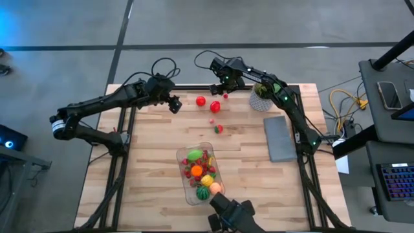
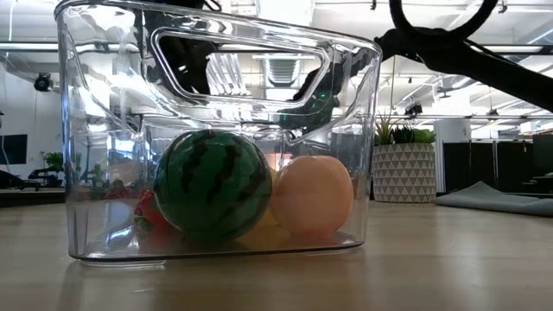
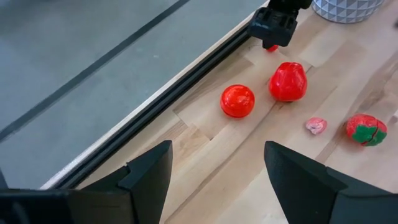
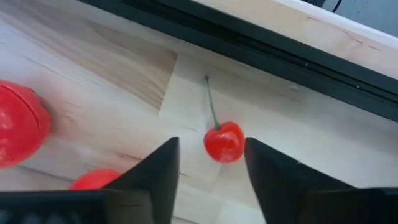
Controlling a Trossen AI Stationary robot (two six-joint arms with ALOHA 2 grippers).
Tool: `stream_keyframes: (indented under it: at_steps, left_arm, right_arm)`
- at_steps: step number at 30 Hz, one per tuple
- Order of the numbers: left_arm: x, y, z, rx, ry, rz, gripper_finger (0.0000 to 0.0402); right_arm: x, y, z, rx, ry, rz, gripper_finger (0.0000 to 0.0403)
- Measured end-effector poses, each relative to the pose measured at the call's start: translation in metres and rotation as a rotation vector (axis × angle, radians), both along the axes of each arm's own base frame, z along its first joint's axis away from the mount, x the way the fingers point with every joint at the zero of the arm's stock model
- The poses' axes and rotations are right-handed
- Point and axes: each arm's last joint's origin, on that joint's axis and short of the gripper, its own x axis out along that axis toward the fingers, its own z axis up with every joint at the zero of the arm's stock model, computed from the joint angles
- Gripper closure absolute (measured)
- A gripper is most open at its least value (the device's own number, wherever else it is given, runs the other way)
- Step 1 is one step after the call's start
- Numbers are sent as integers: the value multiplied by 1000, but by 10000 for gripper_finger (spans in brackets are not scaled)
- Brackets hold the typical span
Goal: Pick and placing Produce into tupperware
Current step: Put the red cherry into the transparent bin
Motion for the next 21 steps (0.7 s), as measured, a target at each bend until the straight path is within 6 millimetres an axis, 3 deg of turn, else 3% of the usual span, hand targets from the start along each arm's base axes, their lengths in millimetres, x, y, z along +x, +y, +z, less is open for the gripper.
stream_keyframes:
  at_steps: [4, 8, 21]
  left_arm:
    - [0, 0, 0, 11, 6, -11, 162]
    - [0, 0, 0, 11, 6, -11, 162]
    - [0, 0, 0, 8, 10, -9, 162]
  right_arm:
    - [-1, 1, 0, 4, 11, 22, 184]
    - [0, 0, -2, -1, 13, 61, 166]
    - [-2, -3, -12, -39, 73, 186, 204]
